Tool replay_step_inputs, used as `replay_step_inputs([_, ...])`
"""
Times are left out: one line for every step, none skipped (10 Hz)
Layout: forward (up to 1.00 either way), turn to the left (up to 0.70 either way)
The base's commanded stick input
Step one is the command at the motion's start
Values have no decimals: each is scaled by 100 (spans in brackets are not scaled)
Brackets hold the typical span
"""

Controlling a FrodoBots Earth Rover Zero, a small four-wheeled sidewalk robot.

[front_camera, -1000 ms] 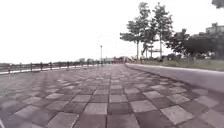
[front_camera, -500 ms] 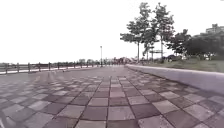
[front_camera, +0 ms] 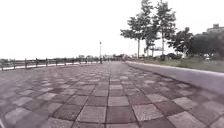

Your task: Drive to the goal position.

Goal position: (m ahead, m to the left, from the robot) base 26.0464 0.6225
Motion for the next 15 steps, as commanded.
replay_step_inputs([100,0])
replay_step_inputs([100,0])
replay_step_inputs([100,0])
replay_step_inputs([100,0])
replay_step_inputs([100,0])
replay_step_inputs([100,0])
replay_step_inputs([100,0])
replay_step_inputs([100,0])
replay_step_inputs([100,0])
replay_step_inputs([100,0])
replay_step_inputs([100,-13])
replay_step_inputs([100,-31])
replay_step_inputs([100,-40])
replay_step_inputs([100,-28])
replay_step_inputs([100,-2])
